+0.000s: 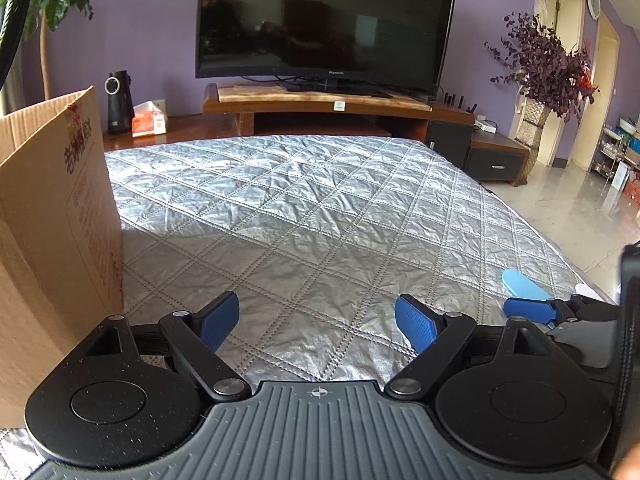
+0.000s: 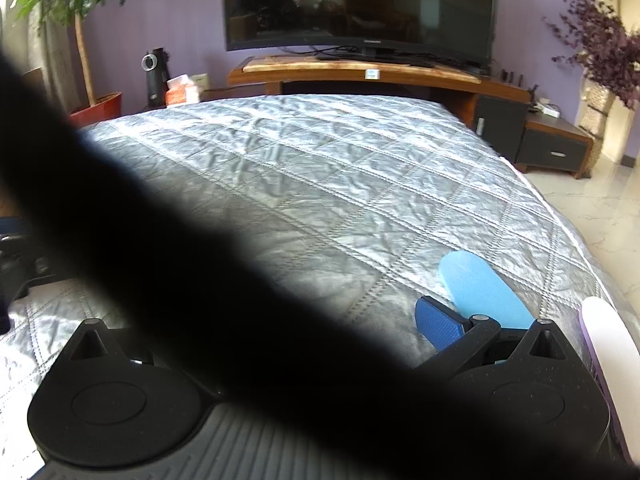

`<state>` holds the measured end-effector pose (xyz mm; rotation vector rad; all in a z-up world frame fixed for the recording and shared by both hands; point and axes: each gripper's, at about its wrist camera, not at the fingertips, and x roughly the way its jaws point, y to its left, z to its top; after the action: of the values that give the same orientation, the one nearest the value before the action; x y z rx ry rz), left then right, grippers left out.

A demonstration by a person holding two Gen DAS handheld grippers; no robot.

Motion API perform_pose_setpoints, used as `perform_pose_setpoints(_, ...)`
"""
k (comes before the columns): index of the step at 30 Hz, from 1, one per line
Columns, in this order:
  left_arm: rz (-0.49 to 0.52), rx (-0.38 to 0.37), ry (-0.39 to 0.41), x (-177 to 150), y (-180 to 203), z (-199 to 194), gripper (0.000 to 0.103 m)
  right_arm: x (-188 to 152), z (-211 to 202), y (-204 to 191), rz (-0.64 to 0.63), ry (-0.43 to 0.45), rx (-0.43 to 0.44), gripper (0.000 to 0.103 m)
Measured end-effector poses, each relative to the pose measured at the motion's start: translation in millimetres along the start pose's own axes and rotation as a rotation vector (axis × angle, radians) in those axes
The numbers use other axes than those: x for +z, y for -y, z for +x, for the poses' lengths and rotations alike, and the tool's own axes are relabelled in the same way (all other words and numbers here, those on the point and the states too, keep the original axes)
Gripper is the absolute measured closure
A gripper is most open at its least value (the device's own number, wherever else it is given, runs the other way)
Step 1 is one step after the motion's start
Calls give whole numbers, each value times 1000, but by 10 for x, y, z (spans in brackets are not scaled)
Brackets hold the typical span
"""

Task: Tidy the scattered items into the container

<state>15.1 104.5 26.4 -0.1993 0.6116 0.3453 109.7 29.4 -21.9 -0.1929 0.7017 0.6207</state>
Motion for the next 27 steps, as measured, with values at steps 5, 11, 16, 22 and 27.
perform_pose_setpoints(5,10,-30,2,1,42,-26,14,133,-614,372,99,153,11,13)
perform_pose_setpoints(11,64,-51,-6,-51,164,-13,13,-109,-1141,1138,40,186,-271,8)
perform_pose_setpoints(16,47,-45,-14,-67,181,4,13,-346,-1233,1707,224,126,-211,15)
perform_pose_setpoints(22,60,-51,-18,-103,230,-14,13,-398,-1015,1584,134,48,-150,14)
perform_pose_setpoints(27,60,-59,-19,-101,230,-21,13,-362,-916,1454,80,28,-141,10)
